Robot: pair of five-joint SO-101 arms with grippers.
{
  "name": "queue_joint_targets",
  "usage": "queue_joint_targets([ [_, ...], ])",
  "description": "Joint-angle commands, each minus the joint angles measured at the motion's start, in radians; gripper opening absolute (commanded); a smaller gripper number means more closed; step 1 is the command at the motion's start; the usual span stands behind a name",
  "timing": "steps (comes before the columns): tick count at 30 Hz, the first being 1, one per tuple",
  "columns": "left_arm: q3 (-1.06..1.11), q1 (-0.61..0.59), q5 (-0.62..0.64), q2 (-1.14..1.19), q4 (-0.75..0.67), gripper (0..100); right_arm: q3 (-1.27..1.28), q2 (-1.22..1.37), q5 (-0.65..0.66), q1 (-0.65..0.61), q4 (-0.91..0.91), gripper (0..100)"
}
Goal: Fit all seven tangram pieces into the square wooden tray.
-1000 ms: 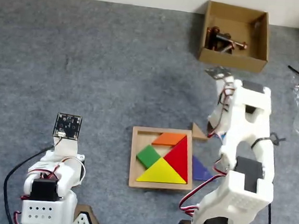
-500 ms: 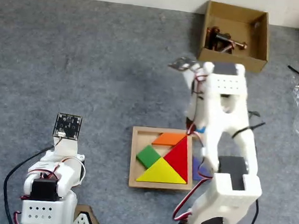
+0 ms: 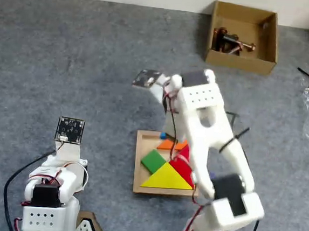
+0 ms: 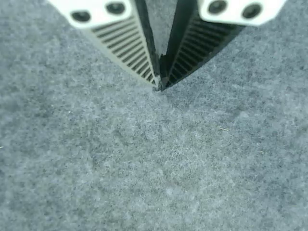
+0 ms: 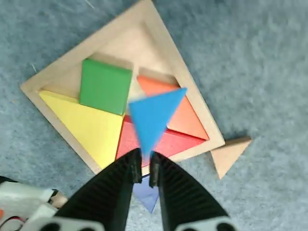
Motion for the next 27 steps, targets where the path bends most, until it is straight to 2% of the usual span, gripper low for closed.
queue_joint_targets([
  [1, 0.021, -0.01, 0.005, 0.002, 0.005, 1, 0.154, -0.157, 0.035, -0.024, -0.117, 0.9],
  [8, 0.021, -0.01, 0.005, 0.002, 0.005, 1, 0.364, -0.265, 0.035, -0.021, -0.263, 1.2],
  [17, 0.021, -0.01, 0.005, 0.002, 0.005, 1, 0.371, -0.263, 0.035, -0.025, -0.277, 1.3],
  [21, 0.021, -0.01, 0.005, 0.002, 0.005, 1, 0.381, -0.263, 0.028, -0.022, -0.39, 1.3],
  [24, 0.021, -0.01, 0.005, 0.002, 0.005, 1, 0.386, -0.268, 0.028, -0.012, -0.41, 1.3],
  [27, 0.021, -0.01, 0.005, 0.002, 0.005, 1, 0.386, -0.272, -0.031, -0.008, -0.41, 1.7],
])
